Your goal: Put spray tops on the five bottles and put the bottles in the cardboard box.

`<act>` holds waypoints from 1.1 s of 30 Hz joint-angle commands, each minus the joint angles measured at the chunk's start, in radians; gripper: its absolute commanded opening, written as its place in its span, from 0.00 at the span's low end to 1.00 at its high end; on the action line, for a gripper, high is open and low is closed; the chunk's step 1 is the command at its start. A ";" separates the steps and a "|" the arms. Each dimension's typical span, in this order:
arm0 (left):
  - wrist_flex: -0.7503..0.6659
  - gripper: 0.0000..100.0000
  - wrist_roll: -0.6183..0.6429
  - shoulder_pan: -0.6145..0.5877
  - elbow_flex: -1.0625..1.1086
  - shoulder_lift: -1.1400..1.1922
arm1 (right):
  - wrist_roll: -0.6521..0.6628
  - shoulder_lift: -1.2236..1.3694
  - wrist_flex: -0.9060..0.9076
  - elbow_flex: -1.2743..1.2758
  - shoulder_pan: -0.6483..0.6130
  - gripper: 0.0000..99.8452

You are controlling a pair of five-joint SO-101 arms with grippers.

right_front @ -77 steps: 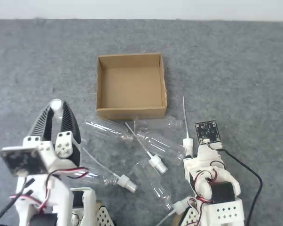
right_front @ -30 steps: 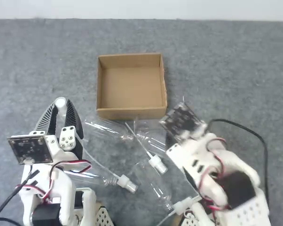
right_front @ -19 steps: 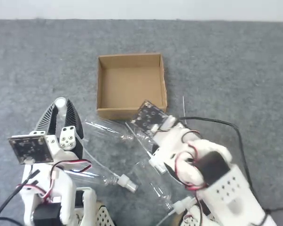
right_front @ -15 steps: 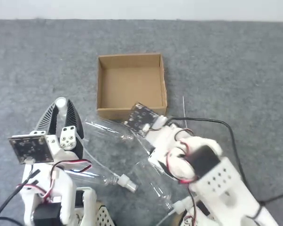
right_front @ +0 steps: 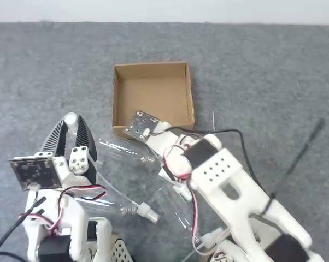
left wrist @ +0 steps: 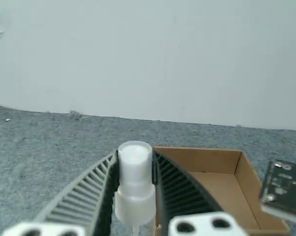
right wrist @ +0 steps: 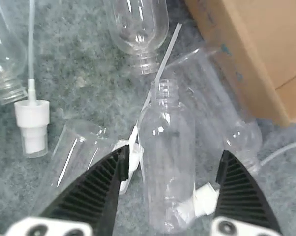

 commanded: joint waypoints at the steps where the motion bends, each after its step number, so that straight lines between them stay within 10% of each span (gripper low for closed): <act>1: -0.028 0.01 0.006 -0.003 -0.012 -0.003 | 0.018 0.079 -0.071 -0.075 -0.007 0.25; 33: -0.026 0.01 0.005 -0.003 -0.008 -0.003 | 0.011 0.272 -0.104 -0.080 0.044 0.07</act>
